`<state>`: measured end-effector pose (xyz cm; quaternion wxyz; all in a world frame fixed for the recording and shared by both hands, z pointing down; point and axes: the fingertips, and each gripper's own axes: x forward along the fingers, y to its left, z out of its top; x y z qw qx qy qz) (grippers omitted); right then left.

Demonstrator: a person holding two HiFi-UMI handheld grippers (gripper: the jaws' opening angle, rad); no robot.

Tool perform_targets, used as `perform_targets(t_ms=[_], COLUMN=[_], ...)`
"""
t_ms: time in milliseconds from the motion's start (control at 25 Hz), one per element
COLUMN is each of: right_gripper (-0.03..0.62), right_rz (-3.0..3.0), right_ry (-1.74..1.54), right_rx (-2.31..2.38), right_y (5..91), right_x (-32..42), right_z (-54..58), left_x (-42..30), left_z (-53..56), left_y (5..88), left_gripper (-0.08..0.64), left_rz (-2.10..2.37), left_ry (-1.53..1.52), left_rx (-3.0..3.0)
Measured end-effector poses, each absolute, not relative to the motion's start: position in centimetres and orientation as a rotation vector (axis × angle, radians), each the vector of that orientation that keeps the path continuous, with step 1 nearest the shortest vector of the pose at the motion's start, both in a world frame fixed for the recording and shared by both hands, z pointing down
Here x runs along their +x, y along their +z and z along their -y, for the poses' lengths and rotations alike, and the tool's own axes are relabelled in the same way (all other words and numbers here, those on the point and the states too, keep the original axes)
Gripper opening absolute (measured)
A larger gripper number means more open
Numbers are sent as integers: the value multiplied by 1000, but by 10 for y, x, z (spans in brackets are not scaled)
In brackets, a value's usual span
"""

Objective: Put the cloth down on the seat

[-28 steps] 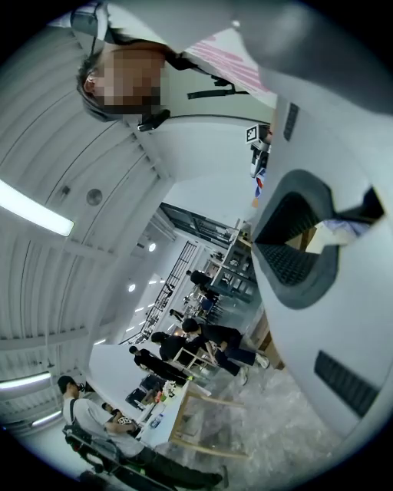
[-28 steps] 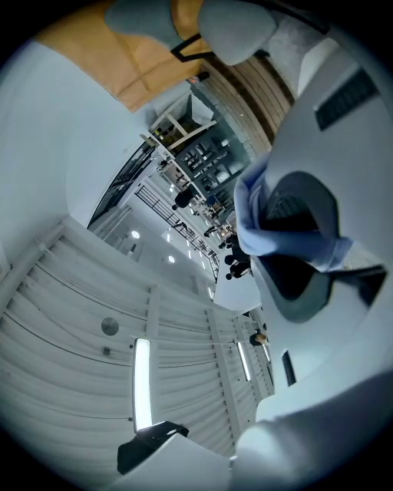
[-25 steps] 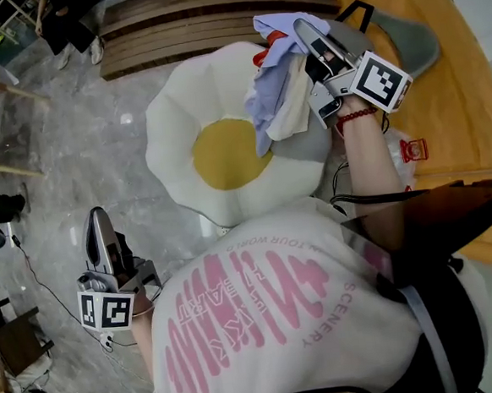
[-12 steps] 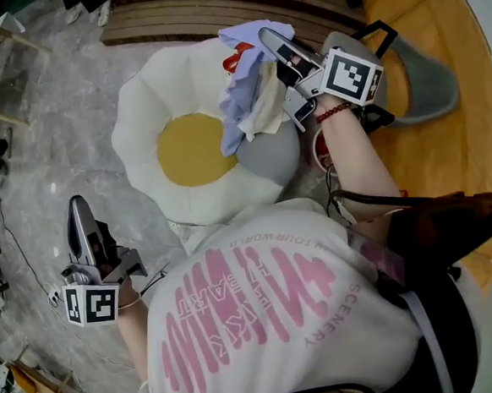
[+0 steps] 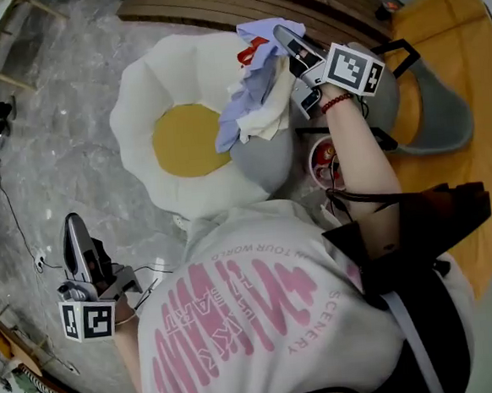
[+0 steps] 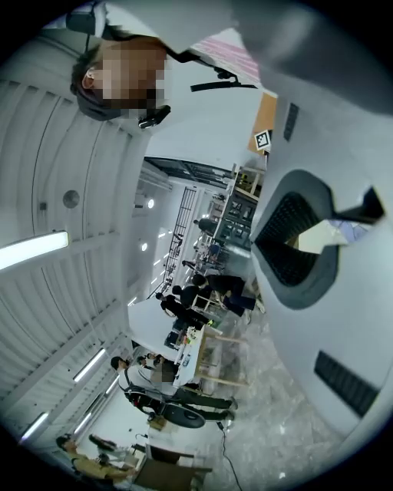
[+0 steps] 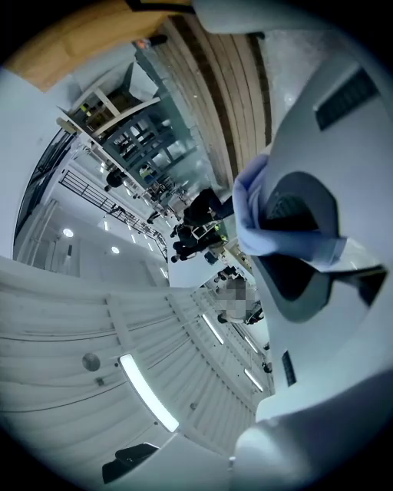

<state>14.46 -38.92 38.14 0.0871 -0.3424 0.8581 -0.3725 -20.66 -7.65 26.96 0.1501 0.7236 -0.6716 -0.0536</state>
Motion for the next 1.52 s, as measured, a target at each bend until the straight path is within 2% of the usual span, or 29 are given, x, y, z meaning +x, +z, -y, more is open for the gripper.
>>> perform_targets(t_ms=[400, 920, 1520], right_gripper=[49, 49, 52], right_rz=[-2433, -2451, -2485], right_ry=[-1269, -1616, -2001], right_rx=[-1371, -1907, -1959], right_y=[488, 647, 713], right_x=[201, 246, 234], right_z=[419, 363, 301], left_x=[-189, -168, -172], left_z=[90, 106, 102], left_y=[270, 279, 285], left_gripper=[9, 9, 9], left_rz=[1956, 1903, 1904], left_ry=[-17, 80, 87], left_rx=[2037, 2028, 1995])
